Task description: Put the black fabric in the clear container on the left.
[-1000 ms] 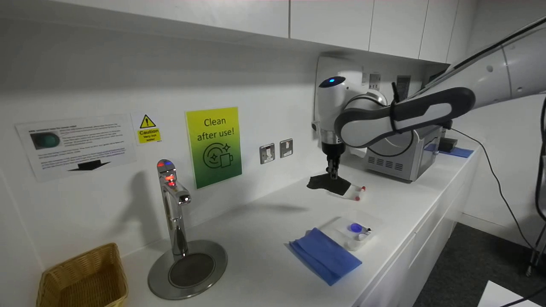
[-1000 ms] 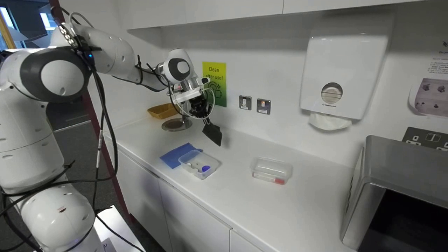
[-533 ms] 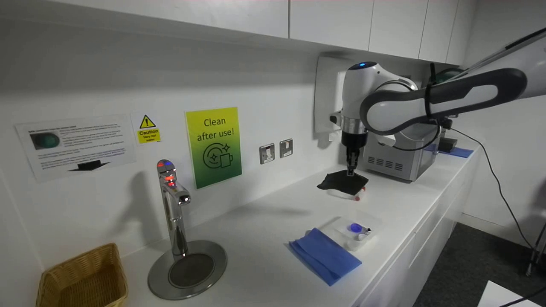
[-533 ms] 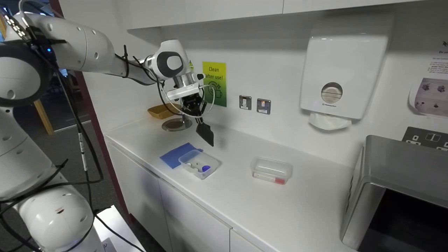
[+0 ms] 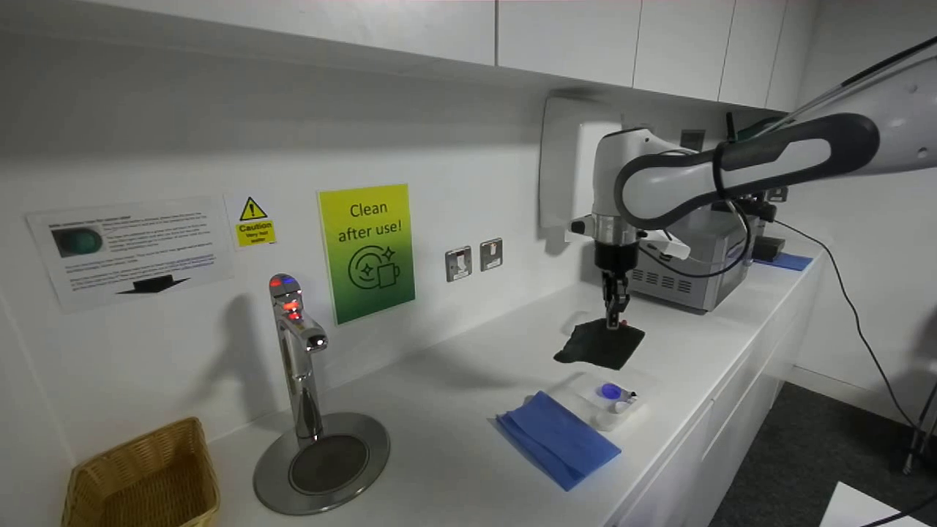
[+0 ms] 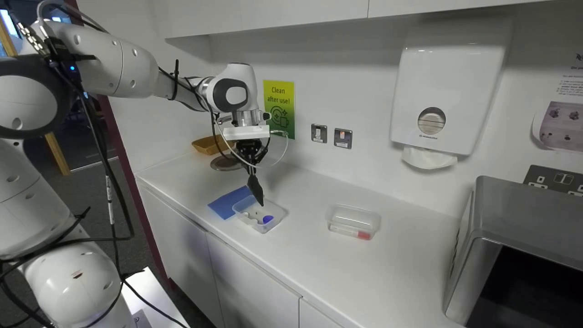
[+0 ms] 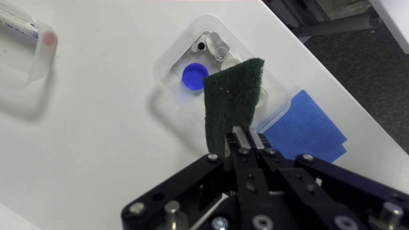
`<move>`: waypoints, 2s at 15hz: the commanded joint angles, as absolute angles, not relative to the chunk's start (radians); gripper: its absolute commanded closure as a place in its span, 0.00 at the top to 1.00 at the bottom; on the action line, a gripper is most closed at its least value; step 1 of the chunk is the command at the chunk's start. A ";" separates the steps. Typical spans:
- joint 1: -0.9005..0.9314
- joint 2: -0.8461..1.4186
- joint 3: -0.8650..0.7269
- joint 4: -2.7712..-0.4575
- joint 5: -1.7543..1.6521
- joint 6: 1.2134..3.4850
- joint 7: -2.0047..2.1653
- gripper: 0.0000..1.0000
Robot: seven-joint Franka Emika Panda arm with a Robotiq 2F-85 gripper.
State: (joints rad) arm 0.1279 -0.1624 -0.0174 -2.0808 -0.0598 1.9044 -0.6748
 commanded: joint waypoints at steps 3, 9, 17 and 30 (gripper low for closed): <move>0.101 -0.146 -0.016 -2.058 -0.036 1.825 -0.728 0.01; 0.097 -0.136 -0.018 -2.042 -0.013 1.782 -0.750 0.01; 0.072 -0.147 -0.031 -2.049 0.003 1.707 -0.788 0.01; 0.036 -0.108 -0.052 -2.035 -0.005 1.670 -0.785 0.01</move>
